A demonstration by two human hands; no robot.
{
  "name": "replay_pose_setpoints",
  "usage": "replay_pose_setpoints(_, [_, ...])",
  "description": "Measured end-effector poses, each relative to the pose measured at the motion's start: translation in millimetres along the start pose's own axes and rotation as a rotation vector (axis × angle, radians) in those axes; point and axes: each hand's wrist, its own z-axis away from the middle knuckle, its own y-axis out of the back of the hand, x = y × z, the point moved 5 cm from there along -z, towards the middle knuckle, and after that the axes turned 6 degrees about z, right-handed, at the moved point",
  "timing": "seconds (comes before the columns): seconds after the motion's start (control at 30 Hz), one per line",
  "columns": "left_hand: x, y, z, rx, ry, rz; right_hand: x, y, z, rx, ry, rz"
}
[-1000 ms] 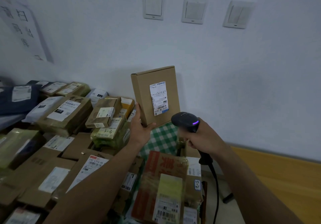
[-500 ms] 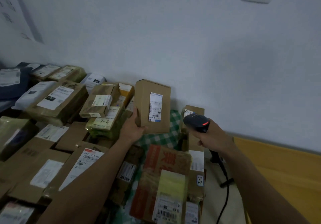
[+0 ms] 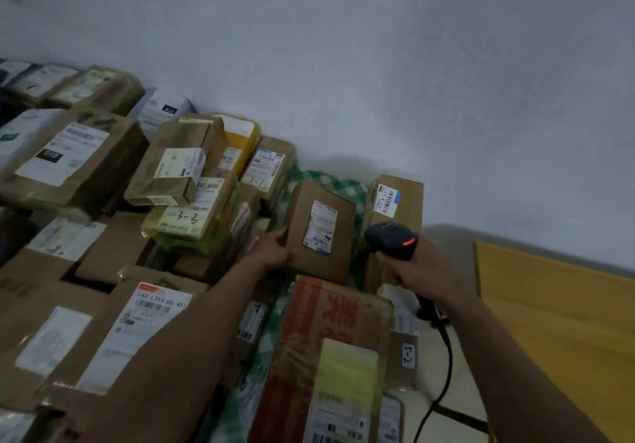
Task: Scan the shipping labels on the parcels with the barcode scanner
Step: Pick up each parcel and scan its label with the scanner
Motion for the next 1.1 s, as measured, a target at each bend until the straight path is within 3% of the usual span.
replay_pose_setpoints(0.3, [11,-23,-7,-0.091,-0.052,-0.054,2,2,-3,-0.021,-0.030,0.002])
replay_pose_setpoints(0.57, [9,-35,5,-0.015,-0.097,-0.075,-5,5,1,-0.023,-0.023,0.029])
replay_pose_setpoints(0.83, [18,-7,69,0.180,-0.329,0.092,-26,18,55,0.021,-0.039,-0.015])
replay_pose_setpoints(1.1, [0,36,198,0.433,-0.563,0.067,-48,17,172,0.152,0.051,-0.026])
